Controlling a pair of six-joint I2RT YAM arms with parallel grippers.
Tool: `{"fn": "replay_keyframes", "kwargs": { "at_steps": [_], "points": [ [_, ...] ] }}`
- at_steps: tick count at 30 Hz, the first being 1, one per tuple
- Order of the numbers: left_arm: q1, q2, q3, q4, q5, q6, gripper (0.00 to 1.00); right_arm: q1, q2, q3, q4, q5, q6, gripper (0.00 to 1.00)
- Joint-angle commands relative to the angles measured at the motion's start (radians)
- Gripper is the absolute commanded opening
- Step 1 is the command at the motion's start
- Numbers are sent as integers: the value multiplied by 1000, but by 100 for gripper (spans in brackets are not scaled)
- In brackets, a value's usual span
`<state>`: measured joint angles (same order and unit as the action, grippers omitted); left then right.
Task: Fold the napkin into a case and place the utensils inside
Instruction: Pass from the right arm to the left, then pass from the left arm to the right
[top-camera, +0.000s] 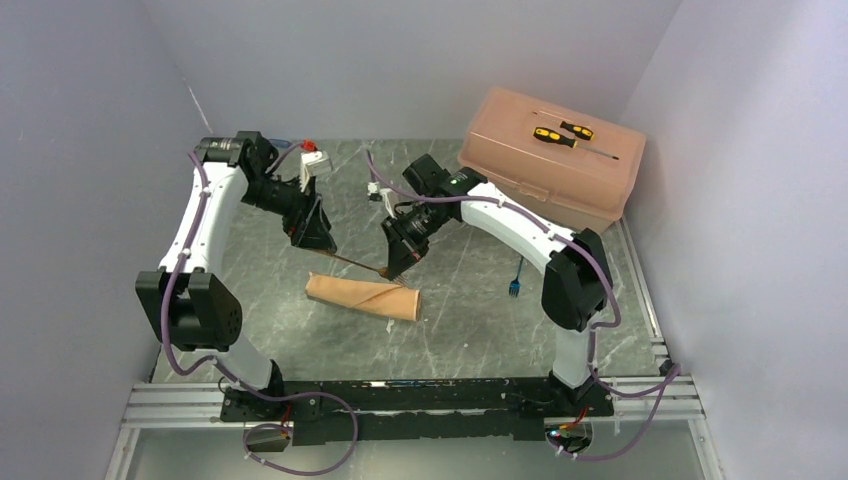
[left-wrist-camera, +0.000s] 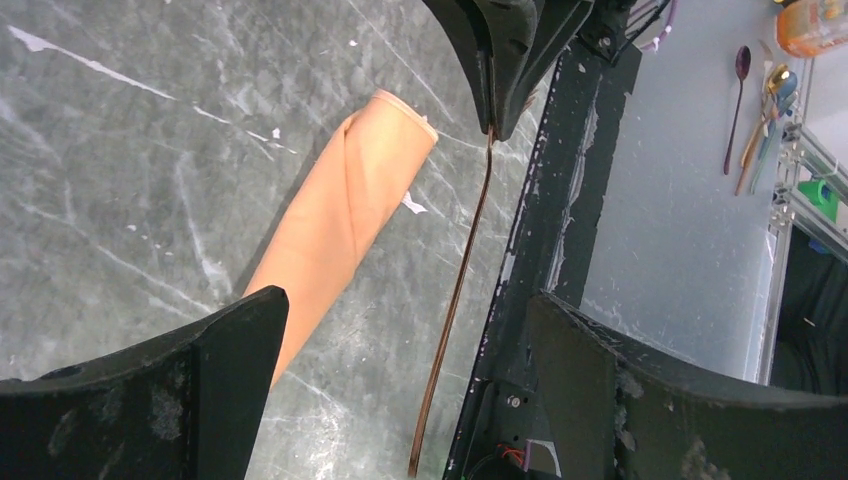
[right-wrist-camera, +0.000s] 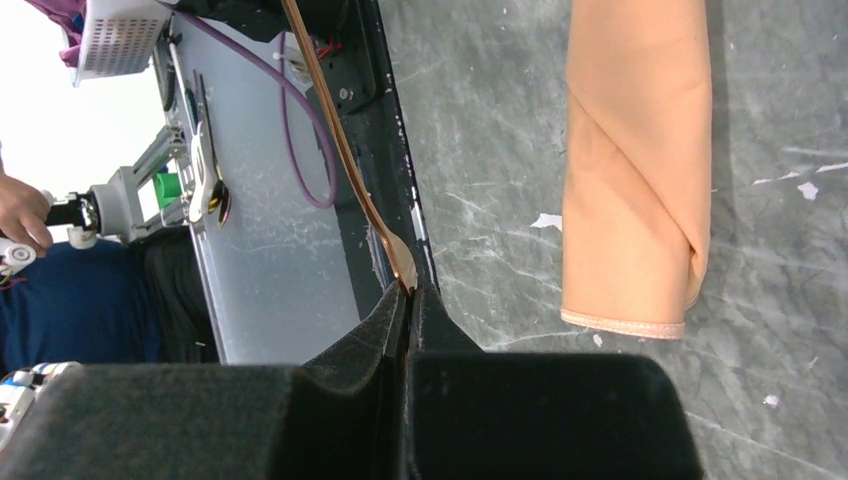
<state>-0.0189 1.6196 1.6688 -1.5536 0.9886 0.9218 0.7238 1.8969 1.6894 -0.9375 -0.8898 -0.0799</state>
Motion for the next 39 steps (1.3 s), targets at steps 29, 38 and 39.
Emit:
{"fn": "replay_keyframes", "kwargs": {
  "at_steps": [29,38,39],
  "points": [
    [-157,14,-39,-122,-30,15,3,-146,-192,-223,421,-19,276,44],
    [-126,37,-25,-130,69,-1,3,-181,-380,-505,757,53,531,50],
    [-126,36,-22,-130,74,-5,3,-179,-381,-515,772,60,542,50]
  ]
}}
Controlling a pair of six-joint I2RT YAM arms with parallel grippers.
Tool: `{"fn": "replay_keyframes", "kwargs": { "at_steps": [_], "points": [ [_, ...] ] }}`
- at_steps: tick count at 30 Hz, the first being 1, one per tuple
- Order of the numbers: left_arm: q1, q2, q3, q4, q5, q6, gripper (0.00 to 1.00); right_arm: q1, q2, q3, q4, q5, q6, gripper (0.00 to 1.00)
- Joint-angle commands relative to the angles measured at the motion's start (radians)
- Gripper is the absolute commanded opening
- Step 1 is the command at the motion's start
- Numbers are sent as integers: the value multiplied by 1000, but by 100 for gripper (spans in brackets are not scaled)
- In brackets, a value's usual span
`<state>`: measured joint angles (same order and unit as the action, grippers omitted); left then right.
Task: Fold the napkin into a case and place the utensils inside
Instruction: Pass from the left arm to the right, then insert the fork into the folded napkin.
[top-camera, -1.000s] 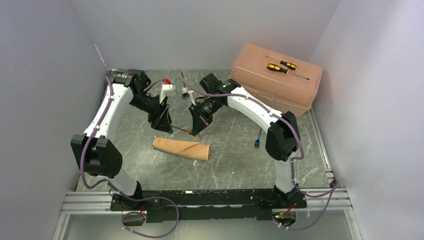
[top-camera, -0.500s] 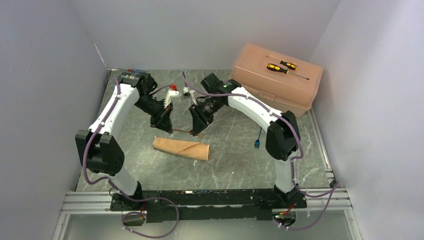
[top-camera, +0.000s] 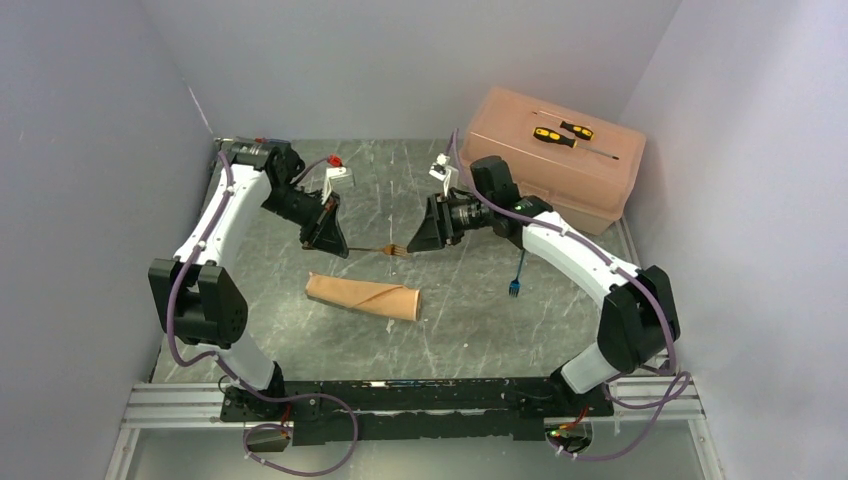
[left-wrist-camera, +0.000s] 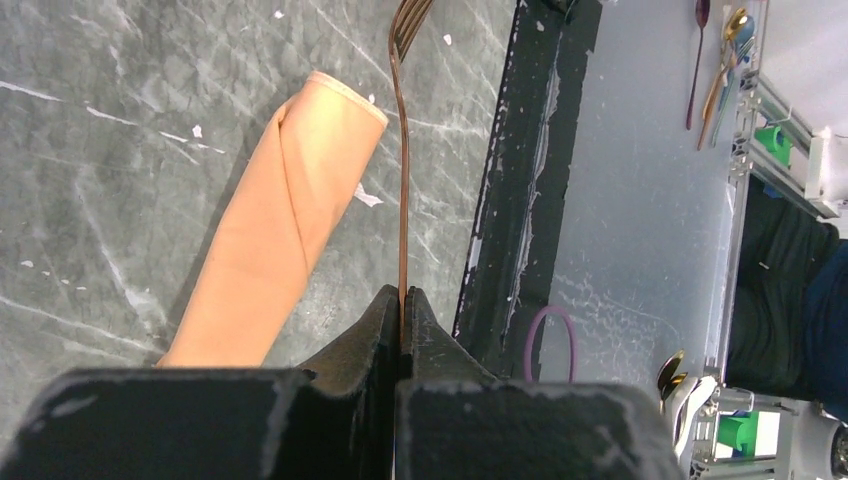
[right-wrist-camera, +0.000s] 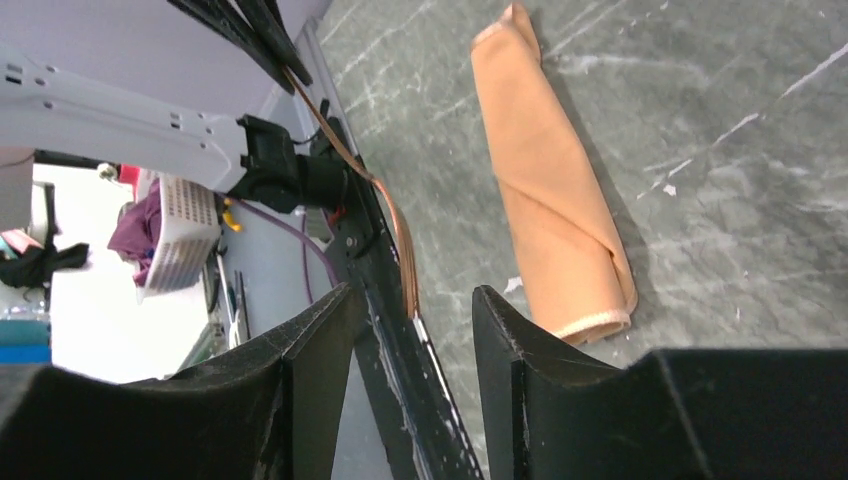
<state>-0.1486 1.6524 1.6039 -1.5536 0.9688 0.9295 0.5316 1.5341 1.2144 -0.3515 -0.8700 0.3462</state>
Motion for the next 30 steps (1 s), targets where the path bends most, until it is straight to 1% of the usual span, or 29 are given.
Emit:
{"fn": "replay_keyframes", "kwargs": {
  "at_steps": [1,5,8,10,14,16,18,19,20,21,22,24,27,30],
  "points": [
    [4,2,45,-131,99,-16,3,15,-21,-49,200,49,130,50],
    [6,-4,49,-130,120,-30,3,26,-25,-72,244,102,162,49],
    [6,-5,46,-131,128,-31,3,33,-31,-89,282,122,187,41],
    [6,-6,43,-130,128,-30,3,34,-42,-105,316,134,209,31],
    [6,3,32,-130,122,-26,3,40,-72,-153,418,158,265,2],
    [6,15,26,-127,111,-27,7,41,-81,-170,443,162,282,0],
    [7,32,13,-115,83,-31,14,43,-89,-178,432,169,286,0],
    [7,37,-3,-89,64,-48,19,42,-93,-180,411,175,282,0],
    [10,38,-26,-47,31,-99,25,42,-95,-174,372,181,273,0],
    [16,34,-53,11,-7,-145,28,42,-96,-163,300,193,261,0],
    [24,30,-80,65,-68,-182,31,41,-99,-155,210,204,244,0],
    [51,25,-120,160,-148,-228,36,41,-107,-160,72,226,219,0],
    [99,25,-143,233,-232,-240,37,39,-141,-206,-101,278,185,0],
    [123,33,-181,288,-322,-229,36,34,-198,-269,-204,327,183,0]
  ]
}}
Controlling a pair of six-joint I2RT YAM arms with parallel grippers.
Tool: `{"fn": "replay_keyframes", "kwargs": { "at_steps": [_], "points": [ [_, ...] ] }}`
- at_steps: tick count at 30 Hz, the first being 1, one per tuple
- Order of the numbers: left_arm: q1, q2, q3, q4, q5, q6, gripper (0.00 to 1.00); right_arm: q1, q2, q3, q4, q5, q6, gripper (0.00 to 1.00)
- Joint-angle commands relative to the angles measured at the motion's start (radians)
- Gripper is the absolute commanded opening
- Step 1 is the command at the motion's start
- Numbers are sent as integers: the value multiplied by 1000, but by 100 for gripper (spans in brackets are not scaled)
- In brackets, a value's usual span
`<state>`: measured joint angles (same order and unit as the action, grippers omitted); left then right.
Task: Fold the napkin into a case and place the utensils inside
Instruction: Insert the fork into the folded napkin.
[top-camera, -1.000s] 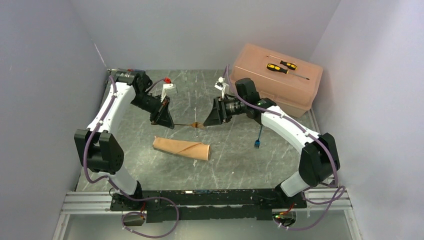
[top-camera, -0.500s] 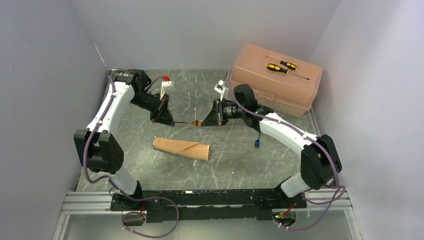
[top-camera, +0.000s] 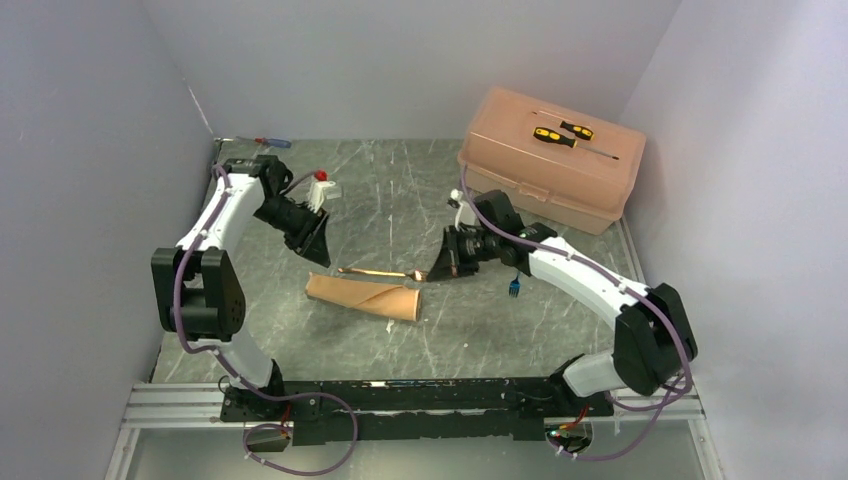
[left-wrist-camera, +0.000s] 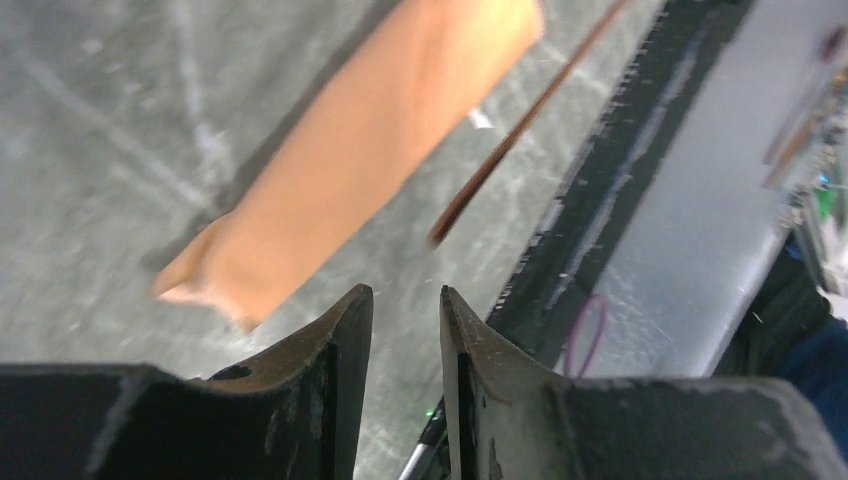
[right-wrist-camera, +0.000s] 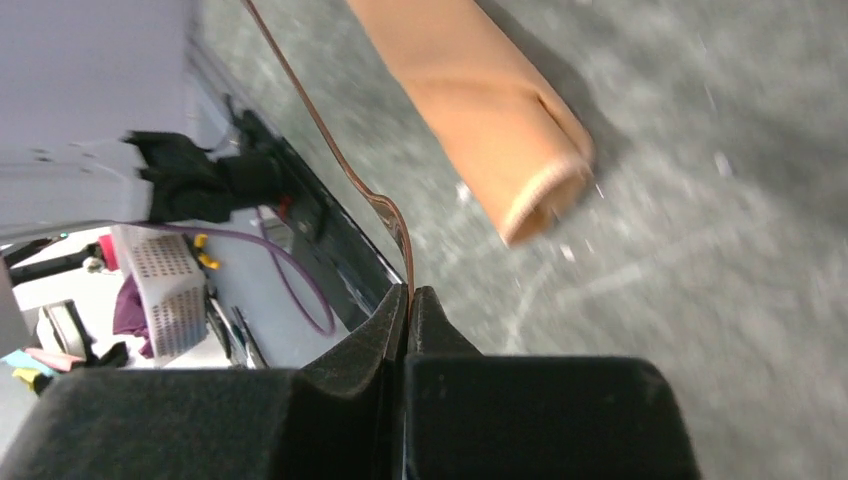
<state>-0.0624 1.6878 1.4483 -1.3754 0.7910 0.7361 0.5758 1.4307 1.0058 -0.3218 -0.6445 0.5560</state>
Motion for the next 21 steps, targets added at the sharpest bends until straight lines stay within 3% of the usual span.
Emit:
{"fn": "replay_keyframes", "kwargs": {
  "at_steps": [1,12,21],
  "points": [
    [40,0,-49,150,-174,-39,36,-12,-109,-76,-256,109,-23,0],
    [42,73,-259,398,-308,-81,25,-12,-107,-92,-371,147,-2,0],
    [43,95,-311,451,-310,-56,20,-13,-69,-113,-317,150,28,0]
  ]
}}
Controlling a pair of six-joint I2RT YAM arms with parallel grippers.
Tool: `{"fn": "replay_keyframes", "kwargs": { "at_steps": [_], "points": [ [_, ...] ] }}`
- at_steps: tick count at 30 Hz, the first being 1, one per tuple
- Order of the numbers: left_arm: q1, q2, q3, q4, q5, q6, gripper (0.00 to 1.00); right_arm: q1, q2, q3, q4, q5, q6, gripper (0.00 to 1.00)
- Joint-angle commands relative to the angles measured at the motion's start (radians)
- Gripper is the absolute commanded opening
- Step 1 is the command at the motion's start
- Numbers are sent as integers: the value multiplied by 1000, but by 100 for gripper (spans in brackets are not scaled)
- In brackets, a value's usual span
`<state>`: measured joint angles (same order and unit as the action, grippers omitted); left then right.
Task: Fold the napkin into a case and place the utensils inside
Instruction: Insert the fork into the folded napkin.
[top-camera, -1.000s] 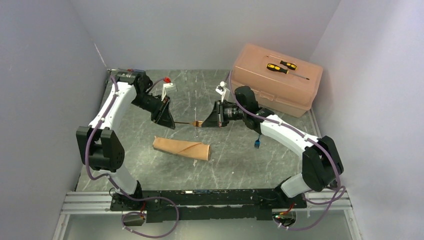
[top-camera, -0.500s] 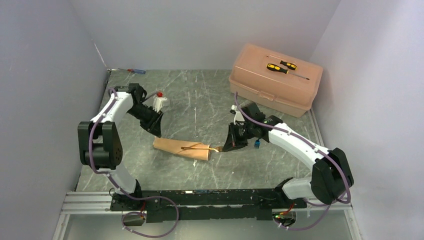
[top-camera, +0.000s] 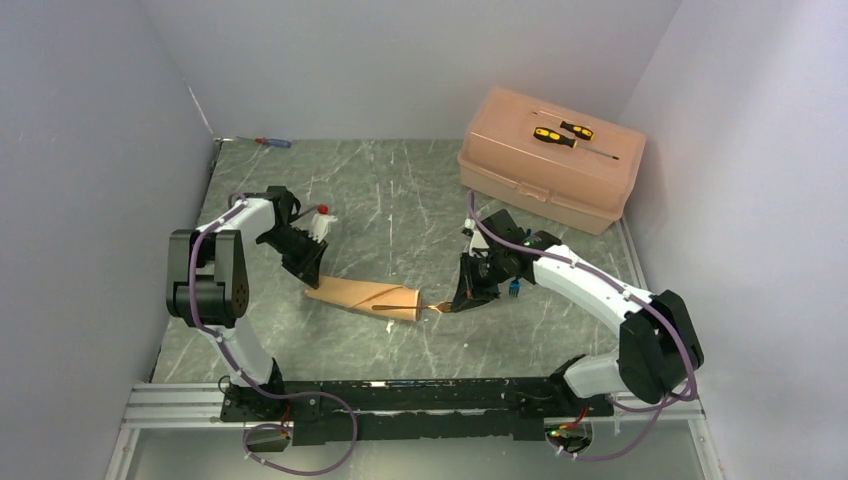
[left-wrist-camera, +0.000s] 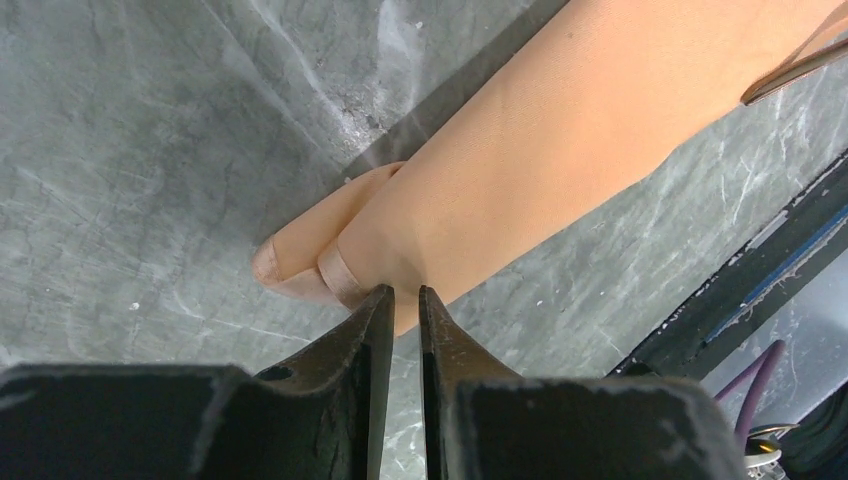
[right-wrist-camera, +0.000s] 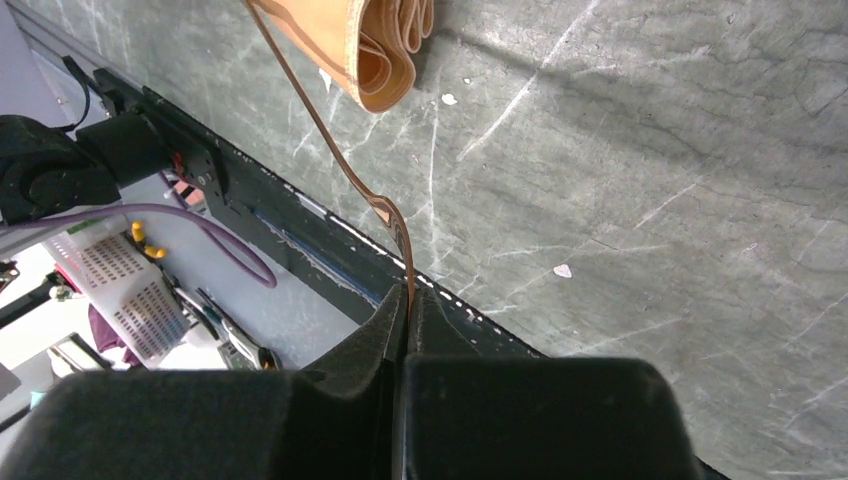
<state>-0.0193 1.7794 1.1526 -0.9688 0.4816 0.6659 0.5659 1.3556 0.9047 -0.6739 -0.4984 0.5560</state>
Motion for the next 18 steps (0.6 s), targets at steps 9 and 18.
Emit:
{"fn": "replay_keyframes", "kwargs": {
  "at_steps": [9,18],
  "points": [
    [0,11,-36,45,20,39,21,-3,51,-71,191,-53,132,0],
    [0,25,-28,22,41,57,21,-14,38,-152,324,-103,225,0]
  ]
}}
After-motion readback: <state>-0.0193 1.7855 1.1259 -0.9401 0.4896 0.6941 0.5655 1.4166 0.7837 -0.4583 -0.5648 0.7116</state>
